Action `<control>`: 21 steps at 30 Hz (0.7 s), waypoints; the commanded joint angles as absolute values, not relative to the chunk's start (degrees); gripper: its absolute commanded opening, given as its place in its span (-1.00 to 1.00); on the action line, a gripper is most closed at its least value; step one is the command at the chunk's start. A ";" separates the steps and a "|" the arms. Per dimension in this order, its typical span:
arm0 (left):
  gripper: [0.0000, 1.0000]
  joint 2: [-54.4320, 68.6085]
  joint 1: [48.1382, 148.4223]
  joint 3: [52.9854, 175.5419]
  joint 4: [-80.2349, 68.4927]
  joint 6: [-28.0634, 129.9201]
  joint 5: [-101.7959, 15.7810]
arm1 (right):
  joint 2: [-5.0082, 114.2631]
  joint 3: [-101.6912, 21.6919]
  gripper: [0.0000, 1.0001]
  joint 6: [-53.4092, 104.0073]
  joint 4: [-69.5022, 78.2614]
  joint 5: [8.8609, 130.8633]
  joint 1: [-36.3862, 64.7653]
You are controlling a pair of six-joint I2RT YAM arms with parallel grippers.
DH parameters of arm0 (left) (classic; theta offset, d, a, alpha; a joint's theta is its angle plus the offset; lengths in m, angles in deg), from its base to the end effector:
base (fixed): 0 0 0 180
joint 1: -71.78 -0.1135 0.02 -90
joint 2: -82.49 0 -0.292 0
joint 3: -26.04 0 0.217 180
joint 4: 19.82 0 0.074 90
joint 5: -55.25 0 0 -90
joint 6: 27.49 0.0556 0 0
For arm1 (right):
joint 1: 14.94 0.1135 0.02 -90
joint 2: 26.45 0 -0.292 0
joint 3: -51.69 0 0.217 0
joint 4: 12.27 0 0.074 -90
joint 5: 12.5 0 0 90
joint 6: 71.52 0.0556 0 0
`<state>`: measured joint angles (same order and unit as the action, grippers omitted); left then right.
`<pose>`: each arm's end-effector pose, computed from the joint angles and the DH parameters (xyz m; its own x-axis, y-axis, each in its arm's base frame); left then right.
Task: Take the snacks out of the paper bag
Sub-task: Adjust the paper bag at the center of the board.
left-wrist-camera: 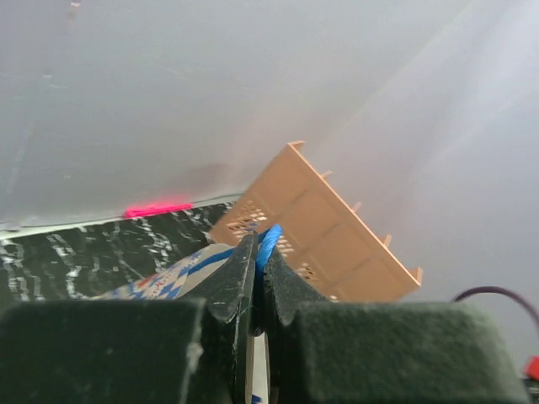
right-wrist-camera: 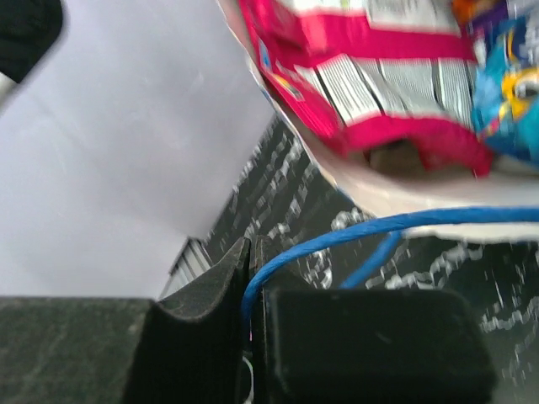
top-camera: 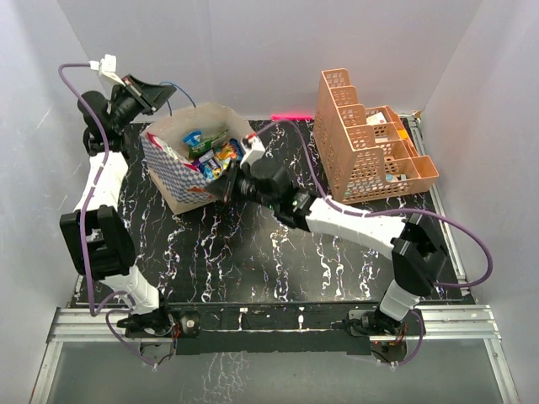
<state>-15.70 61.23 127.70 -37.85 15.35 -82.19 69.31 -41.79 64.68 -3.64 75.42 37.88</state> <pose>0.3831 0.0297 0.4566 -0.1582 -0.5339 -0.8306 0.6381 0.5866 -0.4987 0.2361 0.3146 0.3709 -0.6694 0.3110 -0.6747 -0.4834 0.5072 0.7135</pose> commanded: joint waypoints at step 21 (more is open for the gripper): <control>-1.00 15.95 72.60 100.04 -40.23 11.99 -89.87 | 49.19 -18.28 -0.36 59.61 5.56 86.46 40.31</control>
<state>13.09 72.47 99.13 -46.68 5.89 -89.73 53.69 -18.08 64.05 0.58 82.52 40.17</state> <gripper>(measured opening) 0.015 0.242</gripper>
